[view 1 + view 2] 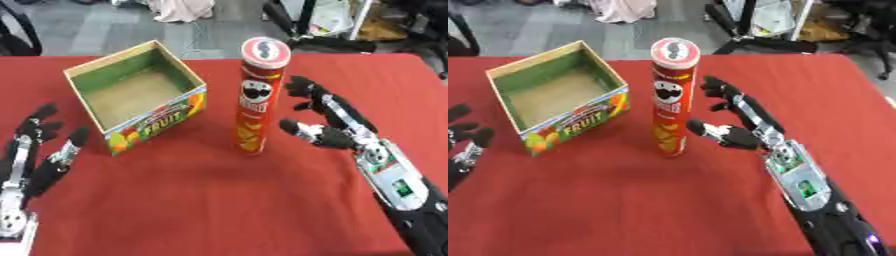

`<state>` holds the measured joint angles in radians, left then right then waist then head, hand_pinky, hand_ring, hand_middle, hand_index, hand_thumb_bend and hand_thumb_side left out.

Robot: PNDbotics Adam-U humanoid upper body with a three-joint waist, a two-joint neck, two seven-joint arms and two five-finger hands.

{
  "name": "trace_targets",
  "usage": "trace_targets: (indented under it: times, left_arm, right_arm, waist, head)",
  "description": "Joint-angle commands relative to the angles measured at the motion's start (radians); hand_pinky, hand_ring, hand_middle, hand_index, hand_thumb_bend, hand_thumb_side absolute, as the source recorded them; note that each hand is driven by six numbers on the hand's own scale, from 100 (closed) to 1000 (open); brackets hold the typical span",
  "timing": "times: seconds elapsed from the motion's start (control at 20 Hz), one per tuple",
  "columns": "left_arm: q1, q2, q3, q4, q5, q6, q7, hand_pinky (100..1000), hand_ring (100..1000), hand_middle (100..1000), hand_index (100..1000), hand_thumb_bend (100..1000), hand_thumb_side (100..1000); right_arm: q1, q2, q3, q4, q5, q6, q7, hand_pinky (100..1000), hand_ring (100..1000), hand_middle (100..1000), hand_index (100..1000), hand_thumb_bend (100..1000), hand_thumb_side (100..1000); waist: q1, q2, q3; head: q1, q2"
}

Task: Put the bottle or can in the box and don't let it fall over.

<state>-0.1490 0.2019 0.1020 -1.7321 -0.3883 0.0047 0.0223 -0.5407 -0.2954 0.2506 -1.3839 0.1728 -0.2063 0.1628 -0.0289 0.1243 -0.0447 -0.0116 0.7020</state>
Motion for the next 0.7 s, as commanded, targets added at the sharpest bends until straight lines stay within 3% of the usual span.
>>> trace_targets:
  times: [0.05, 0.7]
  left_arm:
    - [-0.012, 0.009, -0.002, -0.018, 0.004, -0.003, -0.004, 836, 815, 865, 939, 666, 776]
    - [-0.014, 0.003, -0.009, -0.018, 0.006, -0.005, -0.011, 836, 815, 866, 940, 661, 778]
  right_arm:
    - [-0.027, 0.001, 0.001, 0.001, 0.002, -0.004, 0.009, 782, 910, 883, 994, 658, 665]
    - [-0.099, 0.074, -0.006, 0.104, 0.025, -0.009, -0.008, 778, 903, 877, 992, 649, 655]
  waist:
    - [0.004, -0.017, 0.001]
    - [0.015, -0.016, 0.011]
  head:
    - [-0.005, -0.006]
    - [-0.031, -0.008]
